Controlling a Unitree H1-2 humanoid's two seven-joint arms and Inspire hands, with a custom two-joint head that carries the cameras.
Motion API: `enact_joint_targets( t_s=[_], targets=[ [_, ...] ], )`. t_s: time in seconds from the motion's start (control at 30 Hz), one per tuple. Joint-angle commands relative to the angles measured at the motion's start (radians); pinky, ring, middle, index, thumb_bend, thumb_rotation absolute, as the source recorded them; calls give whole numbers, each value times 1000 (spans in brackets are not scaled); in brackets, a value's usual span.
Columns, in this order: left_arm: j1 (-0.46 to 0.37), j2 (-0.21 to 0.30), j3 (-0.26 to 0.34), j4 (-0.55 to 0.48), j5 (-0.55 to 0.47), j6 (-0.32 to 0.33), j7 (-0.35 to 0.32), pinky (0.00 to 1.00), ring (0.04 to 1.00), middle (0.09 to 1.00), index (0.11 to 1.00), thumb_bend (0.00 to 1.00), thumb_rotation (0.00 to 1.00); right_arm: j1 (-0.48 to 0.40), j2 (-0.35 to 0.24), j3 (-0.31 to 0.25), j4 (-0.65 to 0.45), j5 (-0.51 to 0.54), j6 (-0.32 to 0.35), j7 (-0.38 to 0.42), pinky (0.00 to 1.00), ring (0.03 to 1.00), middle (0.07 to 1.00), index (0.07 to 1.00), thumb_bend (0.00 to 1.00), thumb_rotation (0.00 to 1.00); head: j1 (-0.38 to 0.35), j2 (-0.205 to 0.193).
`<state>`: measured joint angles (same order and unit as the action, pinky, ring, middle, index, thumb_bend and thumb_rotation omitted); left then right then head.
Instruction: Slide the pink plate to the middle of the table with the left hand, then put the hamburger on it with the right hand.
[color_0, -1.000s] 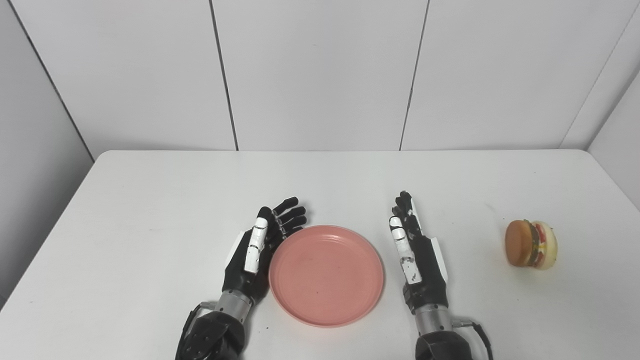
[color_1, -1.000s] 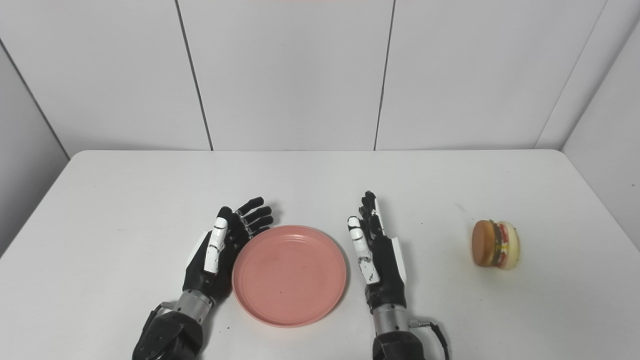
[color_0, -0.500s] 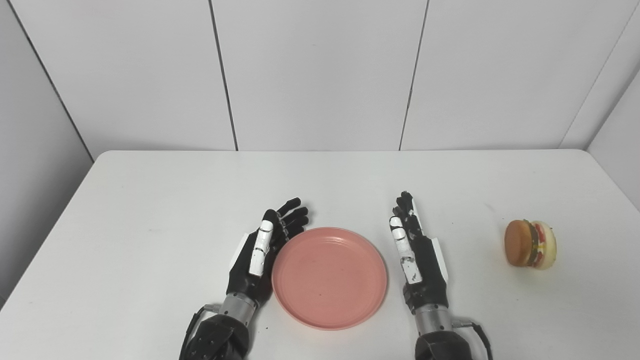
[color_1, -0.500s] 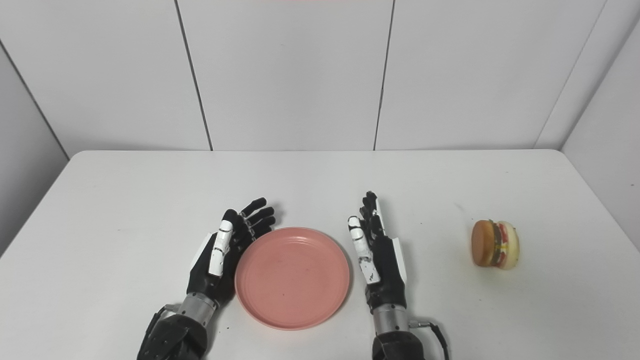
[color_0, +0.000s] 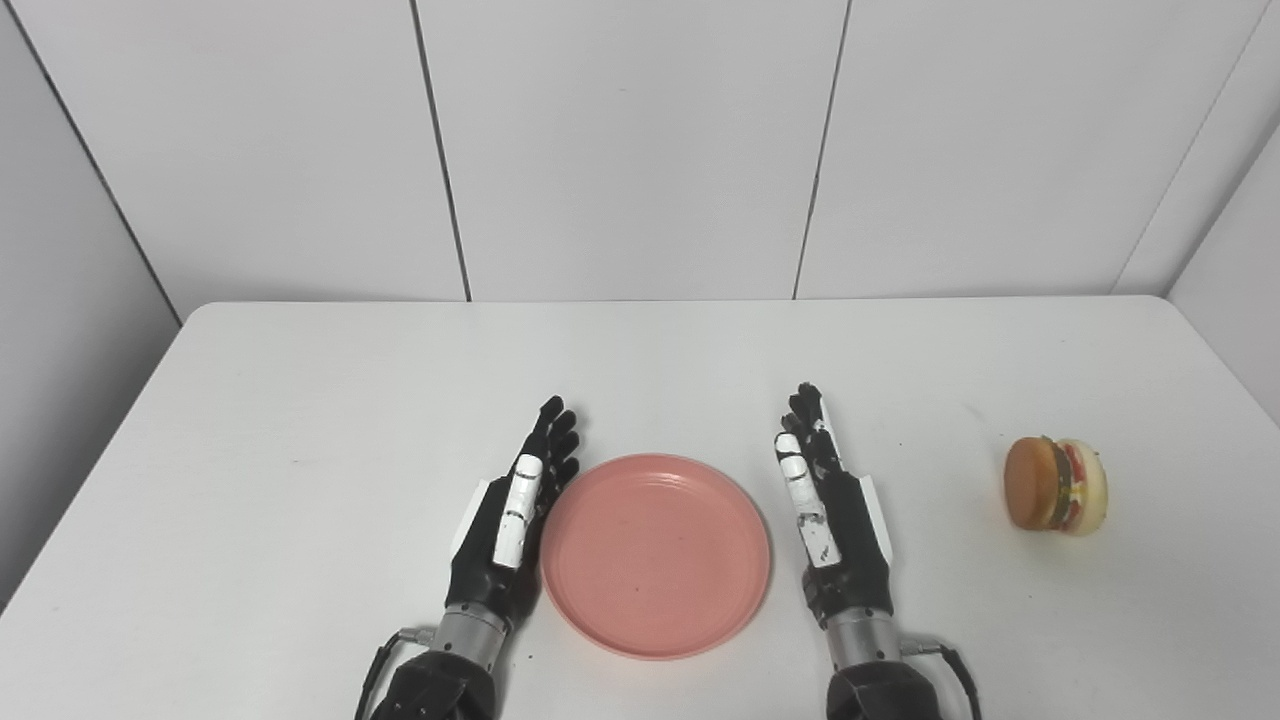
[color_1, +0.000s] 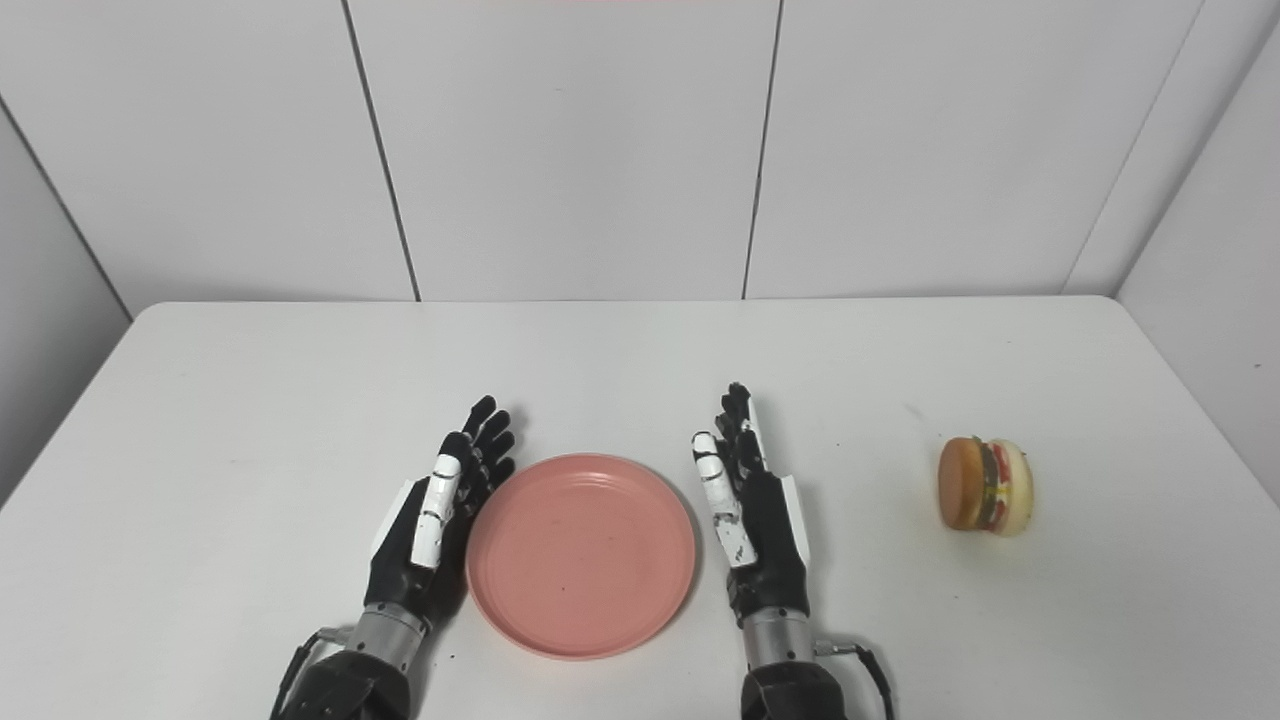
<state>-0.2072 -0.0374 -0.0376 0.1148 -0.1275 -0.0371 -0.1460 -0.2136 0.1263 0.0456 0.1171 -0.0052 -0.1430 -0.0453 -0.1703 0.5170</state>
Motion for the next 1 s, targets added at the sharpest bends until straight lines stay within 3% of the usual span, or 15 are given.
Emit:
enact_joint_targets(
  t_s=[0.0, 0.37, 0.6, 0.97],
  targets=[
    [51, 6, 8, 43, 24, -69, 20, 1000, 1000, 1000, 1000, 556, 1000, 23, 4, -3, 22, 14, 3, 5, 1000, 1000, 1000, 1000, 548, 804, 2, -2],
    [42, 7, 26, 144, 73, -212, 87, 1000, 1000, 1000, 1000, 500, 1000, 23, -1, -3, 24, -1, -4, 0, 1000, 1000, 1000, 1000, 553, 827, 5, -12],
    [44, -3, 36, 147, 85, -201, 130, 1000, 1000, 1000, 1000, 574, 1000, 29, -2, -4, 15, -9, 2, -7, 1000, 995, 998, 1000, 557, 828, 17, -19],
    [69, 1, 23, 119, 133, -148, 164, 1000, 1000, 1000, 1000, 554, 1000, 39, -5, -3, -13, -43, 7, -31, 997, 979, 987, 1000, 550, 826, 20, -18]
  ],
)
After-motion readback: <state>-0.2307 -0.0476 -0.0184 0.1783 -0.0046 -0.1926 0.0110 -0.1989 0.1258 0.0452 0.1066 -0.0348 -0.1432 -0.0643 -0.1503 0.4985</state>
